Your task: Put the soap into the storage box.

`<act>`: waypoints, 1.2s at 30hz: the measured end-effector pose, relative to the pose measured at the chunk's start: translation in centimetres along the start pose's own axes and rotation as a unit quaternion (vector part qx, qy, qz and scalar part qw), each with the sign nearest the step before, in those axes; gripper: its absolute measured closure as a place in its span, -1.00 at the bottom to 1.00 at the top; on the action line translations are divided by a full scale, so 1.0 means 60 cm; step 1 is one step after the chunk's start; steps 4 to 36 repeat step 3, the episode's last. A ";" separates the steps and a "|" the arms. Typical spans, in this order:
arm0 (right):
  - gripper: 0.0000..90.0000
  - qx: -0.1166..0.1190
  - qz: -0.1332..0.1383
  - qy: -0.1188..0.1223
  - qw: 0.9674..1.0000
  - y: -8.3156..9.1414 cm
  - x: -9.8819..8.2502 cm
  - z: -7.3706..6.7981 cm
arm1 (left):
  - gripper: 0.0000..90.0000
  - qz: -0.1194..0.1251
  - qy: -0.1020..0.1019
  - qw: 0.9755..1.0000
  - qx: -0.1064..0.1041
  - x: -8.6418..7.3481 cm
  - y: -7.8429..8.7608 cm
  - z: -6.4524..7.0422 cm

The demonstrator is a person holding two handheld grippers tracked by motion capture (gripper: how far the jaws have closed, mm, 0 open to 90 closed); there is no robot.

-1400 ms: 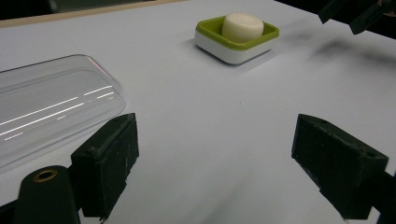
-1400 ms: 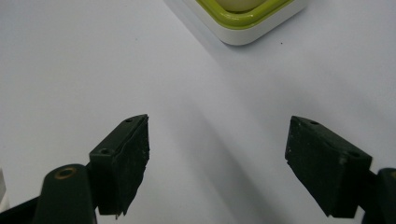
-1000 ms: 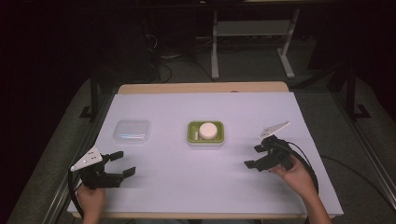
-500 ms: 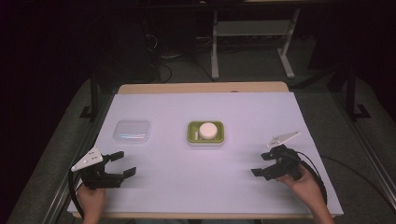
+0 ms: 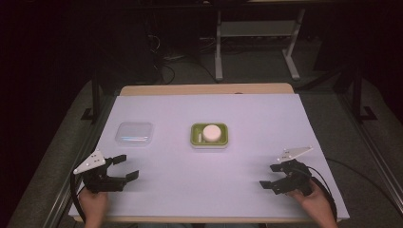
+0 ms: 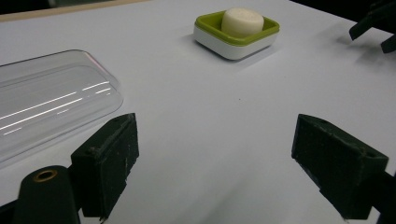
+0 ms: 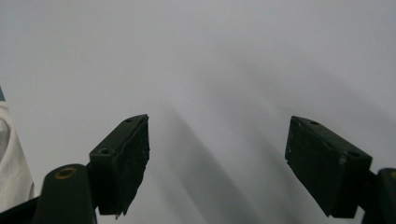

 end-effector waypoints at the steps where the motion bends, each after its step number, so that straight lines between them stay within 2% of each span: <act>1: -0.53 -0.001 0.004 -0.001 1.000 -0.001 -0.002 -0.002 | -0.68 0.001 -0.001 1.000 0.000 0.000 0.001 0.000; 36: -0.53 -0.001 0.008 -0.002 1.000 -0.001 -0.006 -0.007 | -0.68 0.001 -0.001 1.000 0.000 0.001 0.001 0.000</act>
Point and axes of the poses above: each handheld gripper's, and its own axes: y roughly backward along the jaws, x roughly out of its top, z roughly to its right, the point moved 3 cm from there along -y, roughly forward along the jaws, and after that the axes turned 10 degrees about x, right-handed, at the moved point
